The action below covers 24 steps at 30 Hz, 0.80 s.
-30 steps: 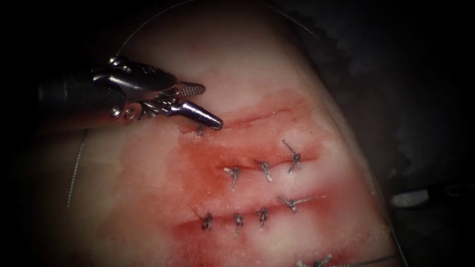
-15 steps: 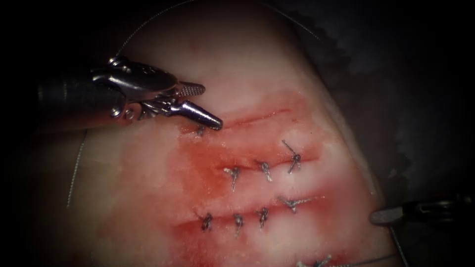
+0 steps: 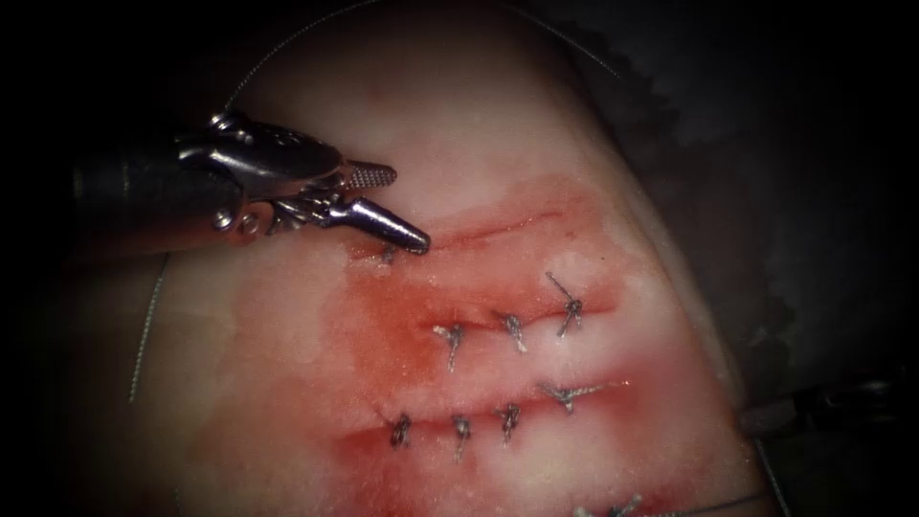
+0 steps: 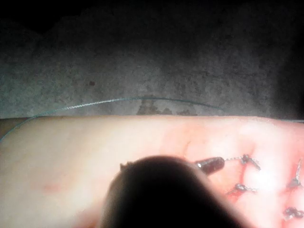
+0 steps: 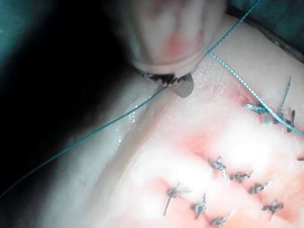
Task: Wound Closure
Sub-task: Pull the thread using the grippers until the needle is in view
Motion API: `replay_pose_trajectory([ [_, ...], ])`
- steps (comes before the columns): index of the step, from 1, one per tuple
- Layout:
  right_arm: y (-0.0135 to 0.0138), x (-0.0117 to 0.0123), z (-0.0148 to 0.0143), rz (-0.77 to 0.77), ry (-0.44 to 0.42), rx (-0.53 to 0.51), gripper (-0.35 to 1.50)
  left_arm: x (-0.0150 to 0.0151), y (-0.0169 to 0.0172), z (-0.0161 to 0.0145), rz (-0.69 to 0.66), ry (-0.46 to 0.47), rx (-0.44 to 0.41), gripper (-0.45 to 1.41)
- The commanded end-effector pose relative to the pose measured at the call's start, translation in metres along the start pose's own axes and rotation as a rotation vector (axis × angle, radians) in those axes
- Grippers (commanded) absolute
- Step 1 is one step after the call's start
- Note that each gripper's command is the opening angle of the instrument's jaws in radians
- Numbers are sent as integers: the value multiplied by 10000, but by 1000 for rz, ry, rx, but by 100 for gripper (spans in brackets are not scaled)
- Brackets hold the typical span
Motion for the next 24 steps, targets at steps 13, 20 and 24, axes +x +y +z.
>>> replay_pose_trajectory([
  [13,-2,8,15,4,27,-6,-35,-6,4,7,6,-3,1,93],
  [20,6,-9,-11,1,-44,0,-35,-5,4,9,2,-5,3,94],
  [24,30,-47,-32,-14,-210,-27,-35,-6,4,10,2,-5,2,94],
])
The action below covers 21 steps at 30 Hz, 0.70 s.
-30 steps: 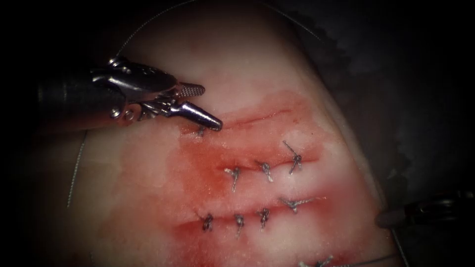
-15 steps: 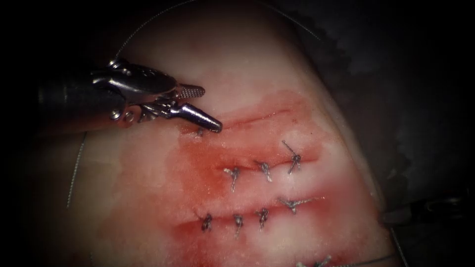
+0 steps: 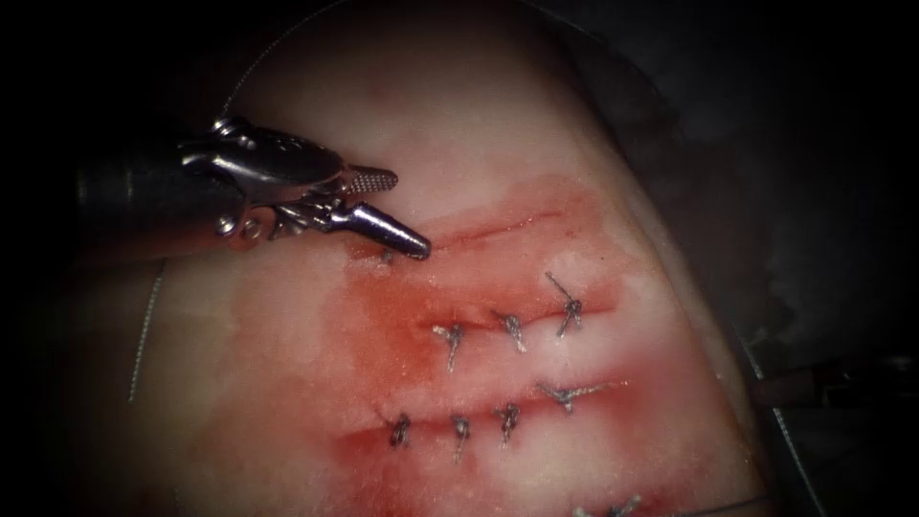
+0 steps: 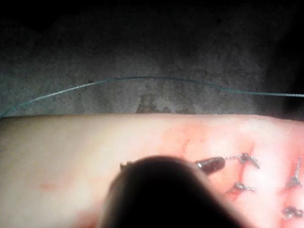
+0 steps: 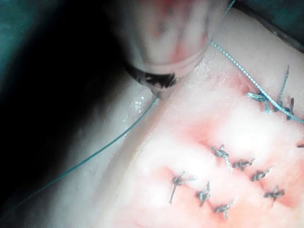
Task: Wound Closure
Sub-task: Pull the thread using the grippers until the needle is in view
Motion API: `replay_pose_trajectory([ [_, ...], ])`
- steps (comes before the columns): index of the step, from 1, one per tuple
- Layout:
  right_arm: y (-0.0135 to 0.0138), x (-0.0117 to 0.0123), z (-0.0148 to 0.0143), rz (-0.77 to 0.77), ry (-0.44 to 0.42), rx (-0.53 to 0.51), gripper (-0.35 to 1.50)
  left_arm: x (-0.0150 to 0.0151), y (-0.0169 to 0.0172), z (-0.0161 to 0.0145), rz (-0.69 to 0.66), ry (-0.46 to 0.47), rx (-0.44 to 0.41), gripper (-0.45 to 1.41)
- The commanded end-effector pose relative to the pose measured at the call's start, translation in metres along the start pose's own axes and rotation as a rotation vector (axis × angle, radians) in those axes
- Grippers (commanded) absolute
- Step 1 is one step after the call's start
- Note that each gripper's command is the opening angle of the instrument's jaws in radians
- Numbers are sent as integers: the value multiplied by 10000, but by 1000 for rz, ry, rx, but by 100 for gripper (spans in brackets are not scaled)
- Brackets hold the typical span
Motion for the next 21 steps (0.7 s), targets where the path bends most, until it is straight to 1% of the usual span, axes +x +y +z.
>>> replay_pose_trajectory([
  [1,17,-19,7,0,-72,-15,-35,-7,4,6,2,-3,-1,94],
  [4,42,-55,22,-11,-169,-31,-35,-7,3,7,2,-3,-1,89],
  [9,76,-100,62,-18,-303,-102,-35,-7,1,7,3,-2,0,89],
  [12,96,-125,86,-27,-355,-131,-35,-5,-5,9,7,25,52,91],
  [14,109,-142,97,-35,-377,-147,-35,-4,-12,12,18,53,104,89],
  [15,118,-153,104,-44,-397,-150,-35,-4,-15,15,25,64,123,89],
  [17,131,-169,113,-56,-417,-171,-35,-3,-24,24,24,77,158,89],
  [18,136,-175,116,-68,-420,-192,-35,-3,-28,28,30,73,184,89],
  [19,143,-181,120,-75,-424,-224,-35,-2,-32,34,12,50,222,89],
  [21,150,-188,124,-78,-441,-238,-35,0,-36,40,-36,-17,265,89],
])
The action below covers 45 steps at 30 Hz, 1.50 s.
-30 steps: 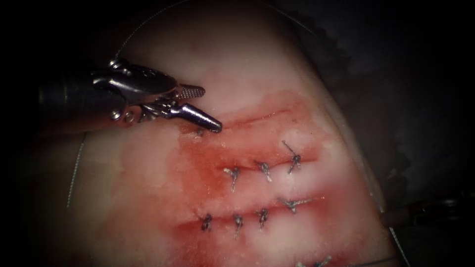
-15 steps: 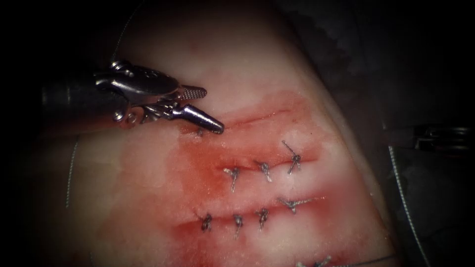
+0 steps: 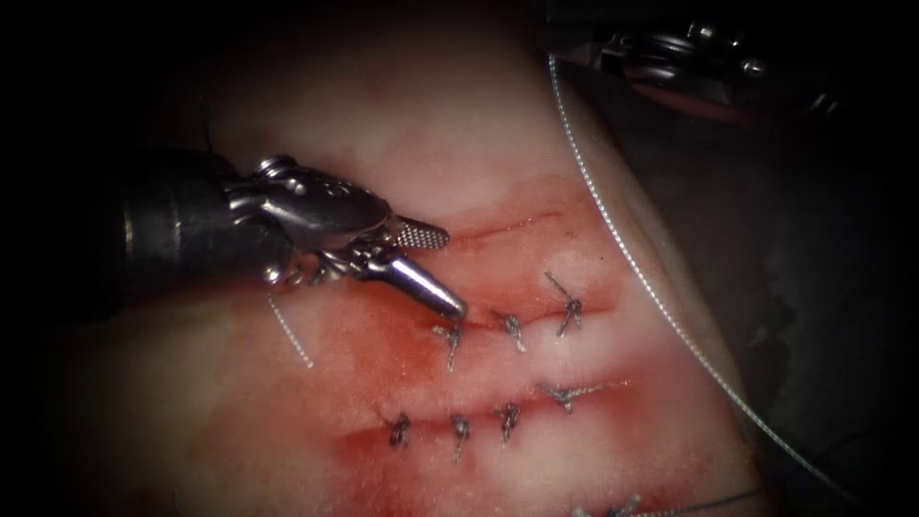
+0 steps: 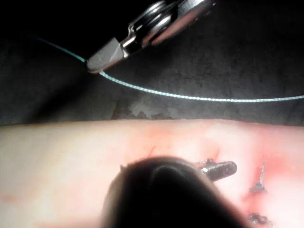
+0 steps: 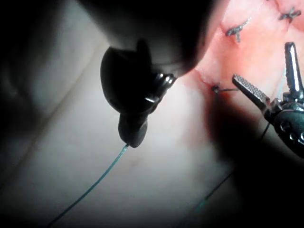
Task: Wound Closure
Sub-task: Pull the thread using the grippers until the needle is in view
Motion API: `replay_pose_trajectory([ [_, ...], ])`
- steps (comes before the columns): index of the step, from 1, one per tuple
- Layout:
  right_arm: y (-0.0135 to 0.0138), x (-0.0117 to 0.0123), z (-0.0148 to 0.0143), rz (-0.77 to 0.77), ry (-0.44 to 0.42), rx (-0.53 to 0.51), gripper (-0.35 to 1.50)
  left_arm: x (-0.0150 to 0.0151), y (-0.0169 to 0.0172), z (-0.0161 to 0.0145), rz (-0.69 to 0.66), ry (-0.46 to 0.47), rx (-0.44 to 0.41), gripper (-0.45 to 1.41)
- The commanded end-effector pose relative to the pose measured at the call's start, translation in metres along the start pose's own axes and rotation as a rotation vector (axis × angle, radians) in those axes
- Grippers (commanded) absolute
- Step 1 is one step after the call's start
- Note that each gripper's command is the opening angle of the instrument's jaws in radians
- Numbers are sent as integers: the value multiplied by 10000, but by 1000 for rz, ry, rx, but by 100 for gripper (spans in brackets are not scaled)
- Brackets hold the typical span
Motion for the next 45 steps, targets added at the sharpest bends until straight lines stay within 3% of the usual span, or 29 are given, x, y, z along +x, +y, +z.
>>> replay_pose_trajectory([
  [1,11,-4,19,-14,-18,-16,-35,-7,4,8,-62,-60,29,91],
  [4,16,-16,27,-43,-54,-50,-35,-5,3,10,-199,-131,84,89],
  [9,22,-39,31,-37,-162,-131,-35,-3,8,16,-369,-192,71,84],
  [16,38,-32,45,-31,-181,-177,-35,3,11,62,-385,-359,160,89],
  [20,40,-28,47,-33,-177,-184,-35,5,6,65,-388,-342,171,84],
  [23,39,-28,46,-33,-176,-184,-35,7,5,60,-421,-316,185,63],
  [28,33,-33,40,-35,-169,-190,-35,9,3,46,-415,-265,217,86],
  [32,30,-36,37,-35,-167,-190,-35,12,3,42,-418,-231,191,84],
  [38,32,-40,32,-36,-171,-193,-35,16,2,39,-418,-193,160,51],
  [40,32,-40,32,-36,-171,-193,-35,16,3,38,-419,-184,152,49],
  [41,33,-40,32,-36,-171,-193,-35,17,3,37,-425,-181,151,41],
  [43,33,-40,31,-36,-171,-194,-35,17,3,37,-467,-170,149,0],
  [45,34,-39,31,-36,-170,-194,-35,16,4,40,-492,-168,136,-6],
])
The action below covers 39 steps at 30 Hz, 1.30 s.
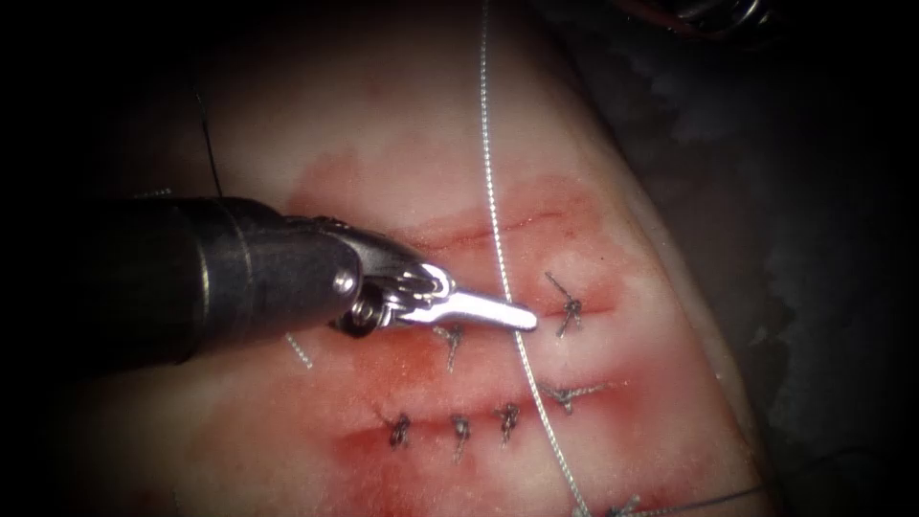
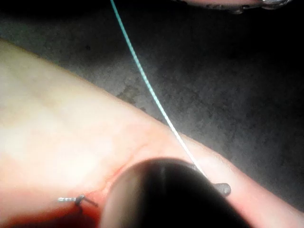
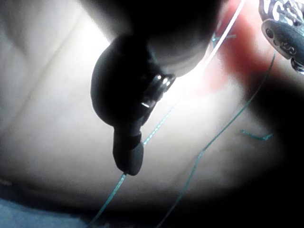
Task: Wound Closure
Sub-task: Pull the thread using the grippers until the needle is in view
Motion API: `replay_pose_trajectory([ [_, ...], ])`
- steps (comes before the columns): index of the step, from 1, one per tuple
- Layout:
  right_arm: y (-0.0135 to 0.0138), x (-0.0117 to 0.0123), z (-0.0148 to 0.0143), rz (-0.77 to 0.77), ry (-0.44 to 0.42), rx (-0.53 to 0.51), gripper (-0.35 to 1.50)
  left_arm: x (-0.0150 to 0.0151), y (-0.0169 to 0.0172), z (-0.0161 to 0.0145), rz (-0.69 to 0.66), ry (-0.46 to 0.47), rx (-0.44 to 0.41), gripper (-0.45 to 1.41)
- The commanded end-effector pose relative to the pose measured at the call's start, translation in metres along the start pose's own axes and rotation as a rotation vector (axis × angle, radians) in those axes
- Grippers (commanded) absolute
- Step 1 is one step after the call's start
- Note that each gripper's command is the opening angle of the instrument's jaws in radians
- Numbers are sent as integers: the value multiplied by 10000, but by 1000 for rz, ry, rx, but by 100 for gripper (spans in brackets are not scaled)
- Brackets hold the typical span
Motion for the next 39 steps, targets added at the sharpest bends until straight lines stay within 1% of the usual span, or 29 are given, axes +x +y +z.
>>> replay_pose_trajectory([
  [1,2,5,7,1,-1,-4,-35,-8,4,10,5,-6,3,-35],
  [2,2,5,7,1,0,-4,-35,-7,5,10,6,-5,4,-45],
  [4,3,5,6,1,-2,-6,-35,-6,6,10,-10,0,2,-45],
  [7,4,5,5,1,-2,-6,-33,-8,6,9,-36,7,-24,-45],
  [8,5,6,5,-10,-2,-6,-25,-9,6,7,-36,8,-30,-45],
  [10,6,7,3,-40,-2,-7,56,-16,4,0,-40,-15,-38,-45],
  [11,7,9,1,-46,-1,-9,91,-22,2,-6,-43,-30,-42,-45],
  [12,8,12,-1,-54,-1,-12,110,-30,0,-14,-54,-50,-49,-45],
  [13,9,19,-5,-57,0,-16,125,-39,-2,-25,-36,-75,-58,-45],
  [15,11,33,-13,-69,4,-28,135,-67,-2,-62,31,-162,-99,-45],
  [18,14,67,-33,-75,14,-58,135,-97,4,-115,93,-266,-162,-45],
  [20,16,90,-46,-41,34,-79,135,-124,9,-163,151,-343,-224,-45],
  [21,18,101,-53,-32,63,-93,133,-136,11,-185,190,-376,-258,-45],
  [22,19,115,-62,-9,119,-105,133,-147,11,-208,210,-406,-288,-45],
  [23,20,125,-68,5,170,-112,130,-161,11,-239,216,-455,-306,-45],
  [25,19,148,-85,25,286,-121,125,-176,9,-282,221,-539,-326,-45],
  [26,18,159,-92,29,331,-122,125,-182,8,-307,212,-593,-333,-45],
  [27,16,170,-100,14,375,-127,123,-186,8,-324,209,-626,-334,-45],
  [28,14,183,-110,-7,429,-130,121,-189,7,-339,208,-652,-339,-45],
  [29,12,192,-116,-23,466,-131,118,-193,5,-354,210,-681,-345,-45],
  [32,5,212,-128,-64,553,-142,113,-201,-2,-381,230,-748,-335,-45],
  [35,-3,217,-138,-86,613,-190,105,-208,-13,-398,317,-832,-329,-45],
  [37,-8,218,-147,-97,646,-214,98,-211,-23,-411,389,-909,-351,-45],
  [39,-15,219,-158,-120,688,-225,96,-213,-34,-424,412,-966,-372,-45],
])
